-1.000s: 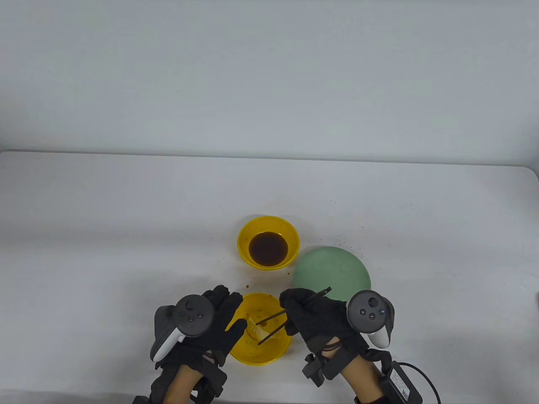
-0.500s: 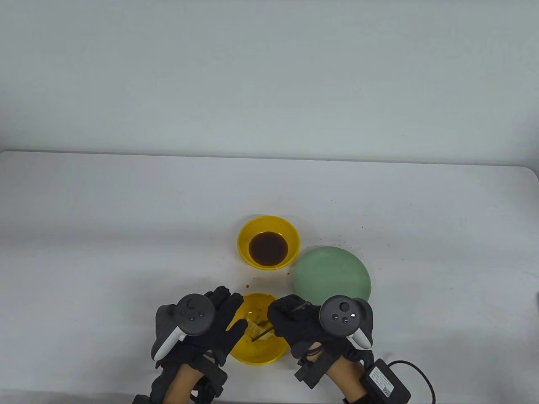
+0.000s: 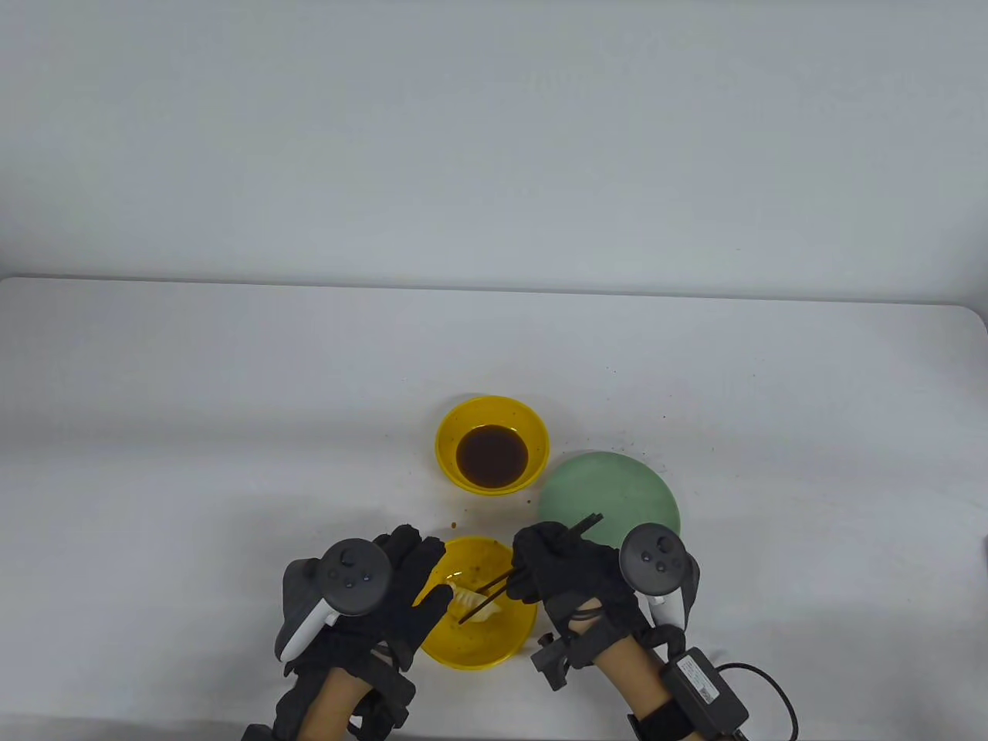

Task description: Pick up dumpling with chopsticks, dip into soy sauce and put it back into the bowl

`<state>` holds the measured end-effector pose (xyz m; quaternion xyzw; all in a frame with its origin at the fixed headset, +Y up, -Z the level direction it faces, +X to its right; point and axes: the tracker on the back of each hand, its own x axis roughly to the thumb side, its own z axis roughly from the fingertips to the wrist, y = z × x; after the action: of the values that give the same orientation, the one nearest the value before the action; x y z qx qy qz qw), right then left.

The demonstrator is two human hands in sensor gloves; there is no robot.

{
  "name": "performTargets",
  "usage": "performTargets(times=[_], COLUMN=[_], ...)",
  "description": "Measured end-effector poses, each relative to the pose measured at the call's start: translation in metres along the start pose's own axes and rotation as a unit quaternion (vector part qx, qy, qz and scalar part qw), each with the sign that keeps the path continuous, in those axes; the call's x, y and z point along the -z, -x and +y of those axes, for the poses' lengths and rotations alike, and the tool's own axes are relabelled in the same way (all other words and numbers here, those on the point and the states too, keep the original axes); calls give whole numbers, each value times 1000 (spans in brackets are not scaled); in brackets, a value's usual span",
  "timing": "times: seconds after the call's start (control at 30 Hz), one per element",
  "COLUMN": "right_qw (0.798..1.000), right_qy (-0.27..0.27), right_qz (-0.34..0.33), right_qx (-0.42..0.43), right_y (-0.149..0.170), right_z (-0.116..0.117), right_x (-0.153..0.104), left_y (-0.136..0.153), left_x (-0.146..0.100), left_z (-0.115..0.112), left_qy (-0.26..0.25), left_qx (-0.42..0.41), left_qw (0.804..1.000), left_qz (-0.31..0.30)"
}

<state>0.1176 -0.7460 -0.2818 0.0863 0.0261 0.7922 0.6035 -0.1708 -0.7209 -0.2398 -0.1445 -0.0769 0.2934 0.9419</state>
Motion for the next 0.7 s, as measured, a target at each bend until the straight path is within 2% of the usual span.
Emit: performTargets(times=[0.1,0.17,0.53,0.7], right_qw=[995,985,976,962], right_qy=[18,33,40,44], right_qz=[64,102,130,150], right_qx=[72,136,169,224], right_y=[16,23,33,36], right_z=[-11,-17,-24,-27], right_x=[3,4,5,4], left_y=[0,0,0,1], left_x=[0,-1,-2,-2], left_z=[1,3,4,5], left_qy=[-4,-10,-11,-12], left_qx=[-6,-13,-13,-17], left_qw=[1000,1000,1000,1000], left_qz=[-4,-7,-8,-10])
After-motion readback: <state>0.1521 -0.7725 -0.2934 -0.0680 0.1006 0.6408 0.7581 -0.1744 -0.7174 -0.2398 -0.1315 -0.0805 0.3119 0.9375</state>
